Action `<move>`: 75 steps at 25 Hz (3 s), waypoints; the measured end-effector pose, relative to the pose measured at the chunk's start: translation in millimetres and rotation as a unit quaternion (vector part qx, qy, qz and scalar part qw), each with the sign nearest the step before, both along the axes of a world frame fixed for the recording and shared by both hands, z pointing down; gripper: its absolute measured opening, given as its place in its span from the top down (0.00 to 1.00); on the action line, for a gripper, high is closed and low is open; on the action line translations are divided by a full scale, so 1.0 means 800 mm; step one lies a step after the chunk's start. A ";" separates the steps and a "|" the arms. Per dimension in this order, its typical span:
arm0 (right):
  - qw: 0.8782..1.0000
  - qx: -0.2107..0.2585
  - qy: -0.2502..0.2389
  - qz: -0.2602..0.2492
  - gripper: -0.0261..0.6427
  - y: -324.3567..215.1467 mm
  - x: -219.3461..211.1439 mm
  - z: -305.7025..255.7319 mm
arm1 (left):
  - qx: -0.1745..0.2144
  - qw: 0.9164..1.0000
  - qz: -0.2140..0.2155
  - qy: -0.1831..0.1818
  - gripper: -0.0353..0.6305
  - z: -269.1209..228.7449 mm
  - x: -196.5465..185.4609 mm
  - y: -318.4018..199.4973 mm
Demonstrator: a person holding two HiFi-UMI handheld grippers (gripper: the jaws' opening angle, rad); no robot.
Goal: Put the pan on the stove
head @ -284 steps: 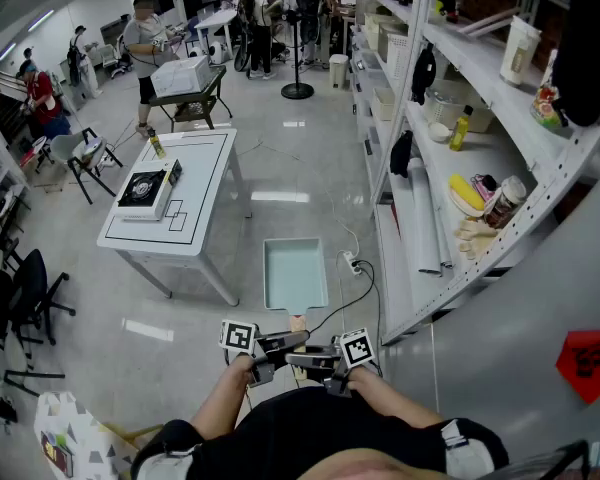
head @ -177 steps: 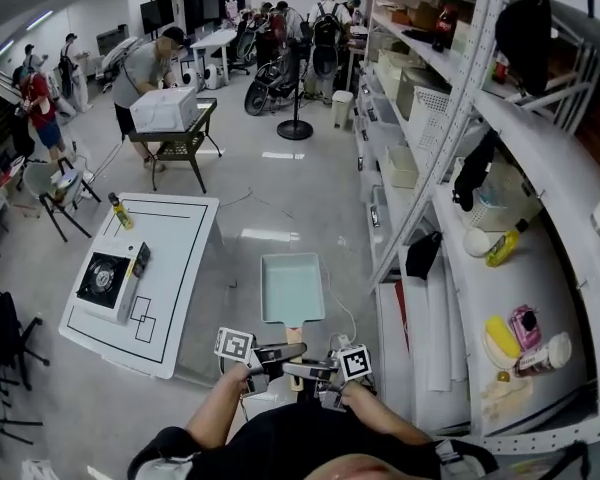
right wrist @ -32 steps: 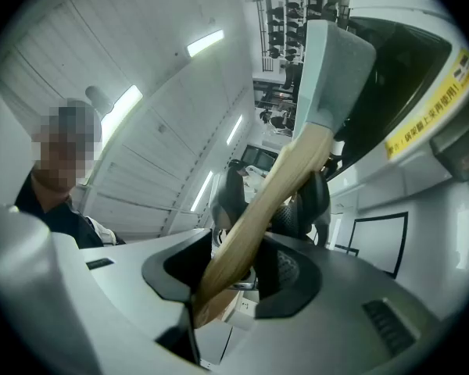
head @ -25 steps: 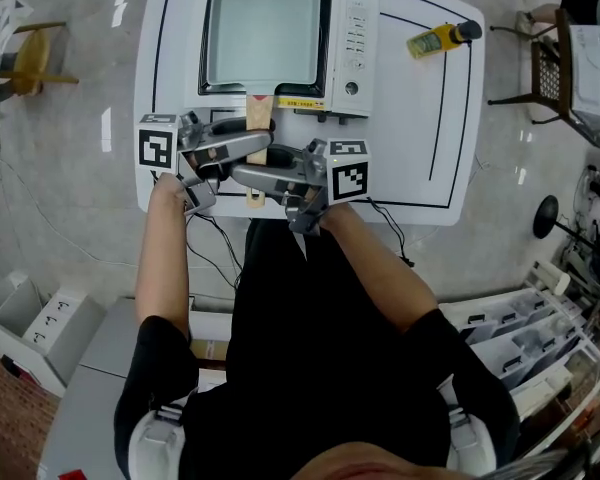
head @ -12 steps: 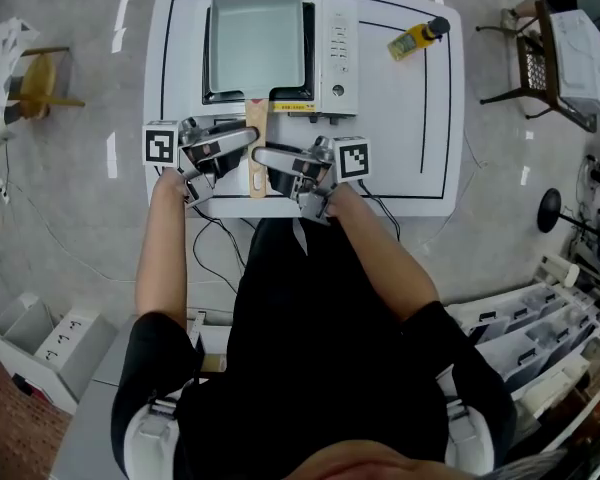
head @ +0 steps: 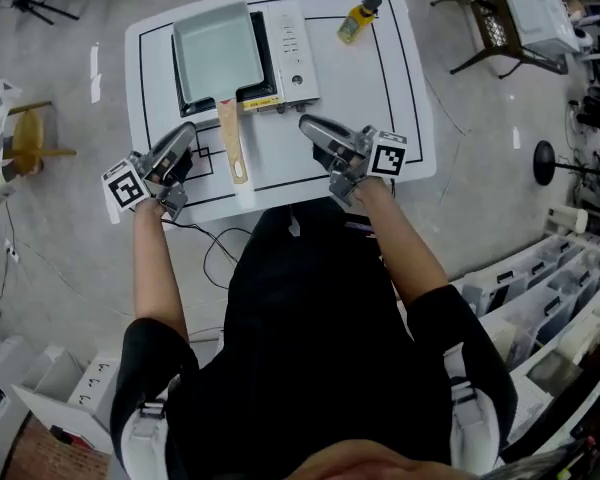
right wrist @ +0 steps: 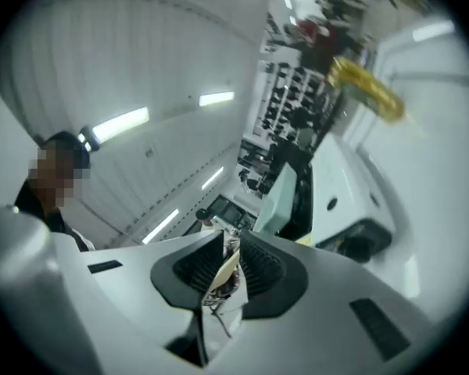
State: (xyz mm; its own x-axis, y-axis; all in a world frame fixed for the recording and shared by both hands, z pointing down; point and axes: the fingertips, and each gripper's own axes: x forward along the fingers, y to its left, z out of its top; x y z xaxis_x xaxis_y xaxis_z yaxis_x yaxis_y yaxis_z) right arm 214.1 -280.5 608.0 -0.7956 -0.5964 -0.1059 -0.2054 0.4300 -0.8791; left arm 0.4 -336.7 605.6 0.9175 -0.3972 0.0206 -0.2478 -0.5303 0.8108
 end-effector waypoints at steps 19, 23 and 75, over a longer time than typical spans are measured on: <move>0.761 0.322 0.459 0.326 0.91 0.218 0.092 -0.221 | 0.400 0.888 -0.178 -0.142 0.92 -0.232 0.038 0.180; 0.756 0.315 0.459 0.343 0.91 0.284 0.101 -0.224 | 0.384 0.897 -0.168 -0.140 0.92 -0.229 0.062 0.232; 0.751 0.210 0.448 0.437 0.92 0.487 -0.002 -0.184 | 0.312 0.932 -0.099 -0.158 0.92 -0.161 -0.026 0.406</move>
State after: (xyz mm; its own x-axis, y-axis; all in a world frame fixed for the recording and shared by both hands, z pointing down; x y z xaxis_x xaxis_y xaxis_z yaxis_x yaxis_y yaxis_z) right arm 212.7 108.8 461.1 0.0152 -0.9961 -0.0866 -0.9990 -0.0114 -0.0441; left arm -20.3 -11.9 477.0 0.8121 -0.5834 -0.0146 -0.5650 -0.7923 0.2300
